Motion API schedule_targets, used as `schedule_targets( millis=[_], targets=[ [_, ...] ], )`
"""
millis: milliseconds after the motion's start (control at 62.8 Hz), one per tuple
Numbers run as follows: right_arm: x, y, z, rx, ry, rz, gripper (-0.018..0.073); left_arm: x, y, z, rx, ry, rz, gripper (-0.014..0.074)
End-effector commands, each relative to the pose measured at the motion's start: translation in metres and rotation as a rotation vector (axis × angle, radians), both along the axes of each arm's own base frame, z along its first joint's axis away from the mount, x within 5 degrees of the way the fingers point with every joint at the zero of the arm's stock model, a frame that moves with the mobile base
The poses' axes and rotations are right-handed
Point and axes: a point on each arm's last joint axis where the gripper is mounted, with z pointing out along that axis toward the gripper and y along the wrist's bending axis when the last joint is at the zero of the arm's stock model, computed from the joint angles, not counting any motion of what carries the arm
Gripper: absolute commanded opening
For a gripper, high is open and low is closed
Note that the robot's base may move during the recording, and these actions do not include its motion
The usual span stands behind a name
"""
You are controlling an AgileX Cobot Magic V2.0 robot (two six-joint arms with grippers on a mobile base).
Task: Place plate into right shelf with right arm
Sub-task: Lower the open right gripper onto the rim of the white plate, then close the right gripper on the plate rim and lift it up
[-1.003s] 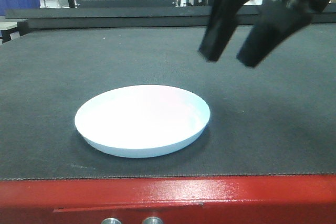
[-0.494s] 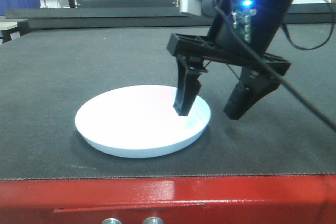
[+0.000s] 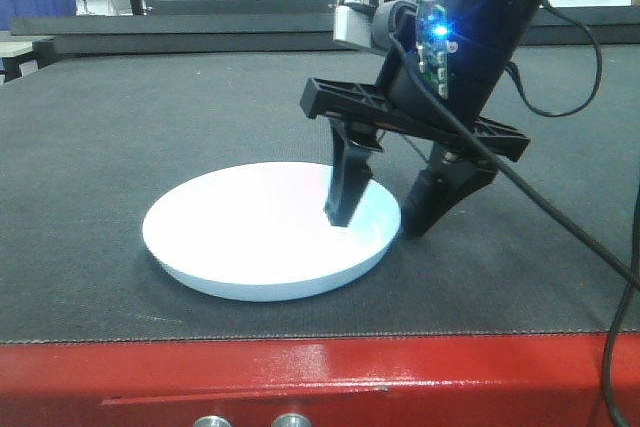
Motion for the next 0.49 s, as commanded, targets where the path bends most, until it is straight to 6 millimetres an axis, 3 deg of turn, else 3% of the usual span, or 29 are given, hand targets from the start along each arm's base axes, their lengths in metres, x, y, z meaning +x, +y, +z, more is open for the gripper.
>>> schedule_targets(
  millis=[0, 207, 334, 478],
  targets=[
    [0.0033, 0.0024, 0.0218, 0.055, -0.056, -0.024, 0.0358, 0.0005, -0.0005, 0.0044, -0.013, -0.075, -0.008, -0.0047],
    [0.0041, 0.0033, 0.0126, 0.039, -0.019, -0.020, 0.0222, 0.0005, -0.0005, 0.0044, -0.013, -0.075, -0.008, -0.0047],
    [0.0053, 0.0018, 0.0129, 0.038, -0.022, -0.023, 0.0049, 0.0005, -0.0005, 0.0044, -0.013, -0.075, -0.008, -0.0047],
    [0.0069, -0.0051, 0.0196, 0.045, -0.034, -0.040, 0.0060, 0.0005, -0.0005, 0.0044, -0.013, -0.075, -0.008, -0.0047]
  ],
)
